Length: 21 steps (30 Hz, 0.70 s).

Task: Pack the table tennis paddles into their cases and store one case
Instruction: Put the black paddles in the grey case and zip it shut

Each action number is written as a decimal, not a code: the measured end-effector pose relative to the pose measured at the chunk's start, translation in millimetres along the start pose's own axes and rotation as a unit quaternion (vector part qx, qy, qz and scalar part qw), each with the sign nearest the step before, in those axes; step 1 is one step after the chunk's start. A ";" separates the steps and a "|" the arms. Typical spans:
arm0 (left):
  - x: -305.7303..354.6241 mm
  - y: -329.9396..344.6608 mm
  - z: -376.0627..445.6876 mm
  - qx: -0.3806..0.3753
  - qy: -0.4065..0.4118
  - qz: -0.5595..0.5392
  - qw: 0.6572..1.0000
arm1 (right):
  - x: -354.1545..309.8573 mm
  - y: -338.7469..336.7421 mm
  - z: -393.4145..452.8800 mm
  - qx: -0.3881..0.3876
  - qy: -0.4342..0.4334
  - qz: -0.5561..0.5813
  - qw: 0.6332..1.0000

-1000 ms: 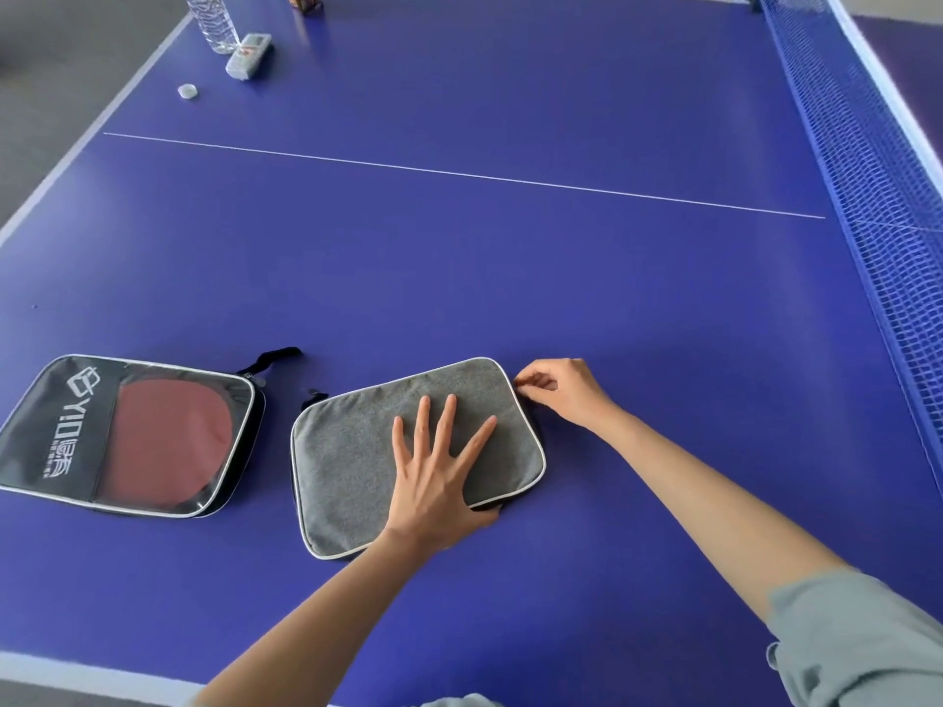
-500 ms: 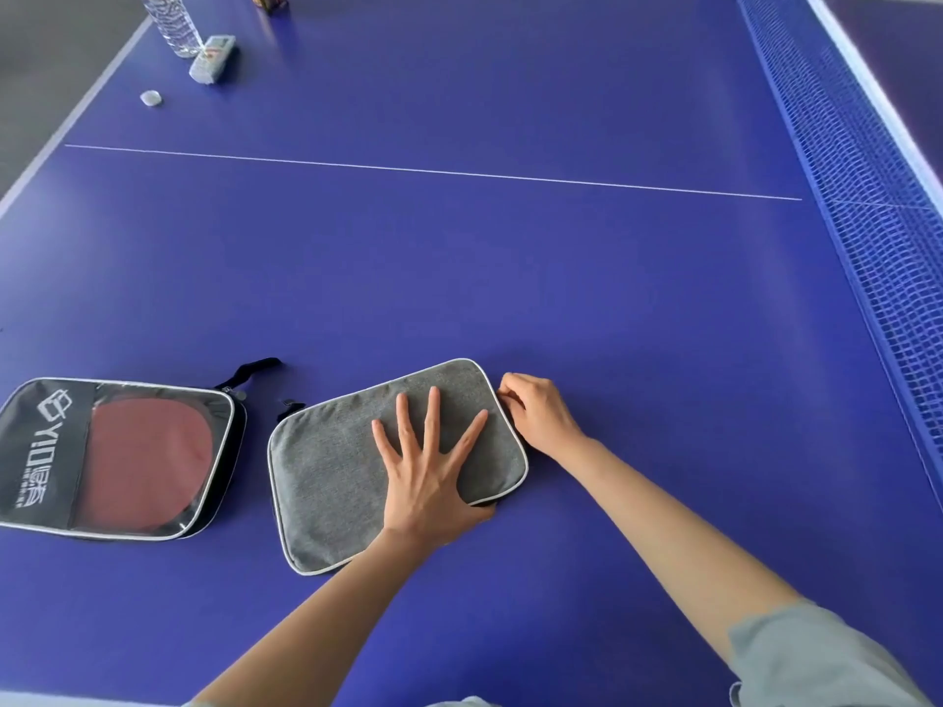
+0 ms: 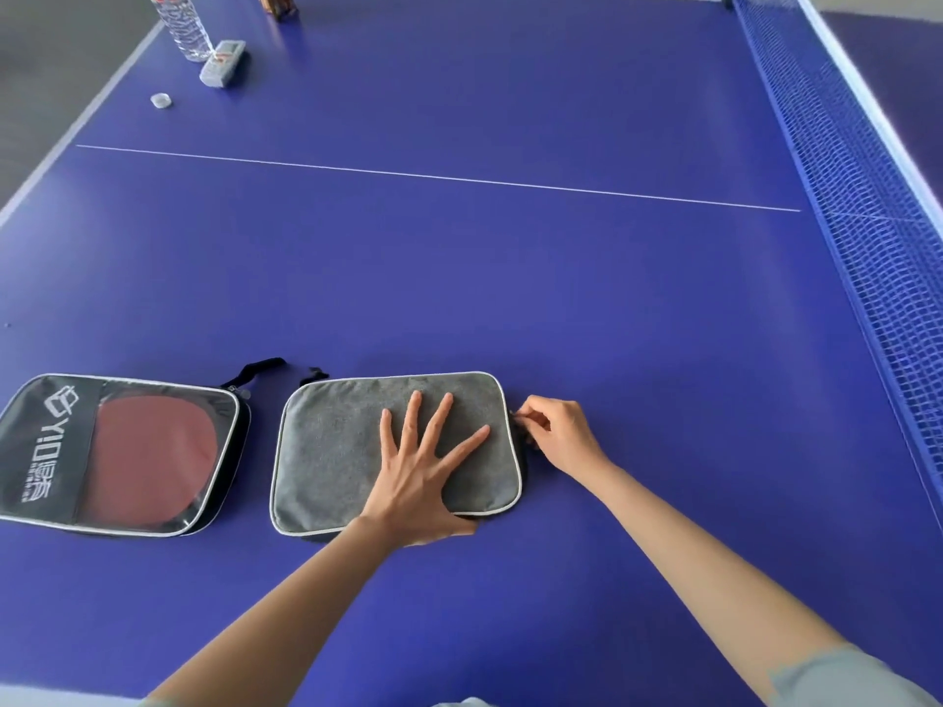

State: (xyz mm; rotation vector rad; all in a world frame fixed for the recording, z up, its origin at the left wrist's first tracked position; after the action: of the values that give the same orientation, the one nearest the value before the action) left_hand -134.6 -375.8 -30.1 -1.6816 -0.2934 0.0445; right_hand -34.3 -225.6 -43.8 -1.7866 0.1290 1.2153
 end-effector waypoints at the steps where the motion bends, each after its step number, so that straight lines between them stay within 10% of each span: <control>1: 0.2 -1.2 -0.5 -0.004 0.003 -0.021 1.000 | 0.3 0.0 -2.1 0.019 0.008 0.013 1.000; 8: -1.4 -25.8 56.5 0.032 -0.069 -0.139 0.987 | -5.1 -1.6 1.1 0.062 0.010 0.037 0.997; 21: 19.4 -13.8 132.6 -0.267 0.100 -0.178 0.942 | 8.4 -1.3 -11.7 0.114 0.051 0.082 0.989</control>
State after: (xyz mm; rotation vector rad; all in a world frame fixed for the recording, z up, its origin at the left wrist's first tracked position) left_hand -144.6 -241.5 -31.8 -2.1219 -0.4799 -0.5154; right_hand -21.5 -230.3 -48.7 -1.6607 0.4634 1.1730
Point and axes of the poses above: each hand's wrist, its own z-axis towards the middle knuckle, its own y-axis out of the palm, x = y × z, the point moved 9 cm from there along z, towards the middle knuckle, and after that the axes turned 4 degrees about x, right-handed, at the moved point
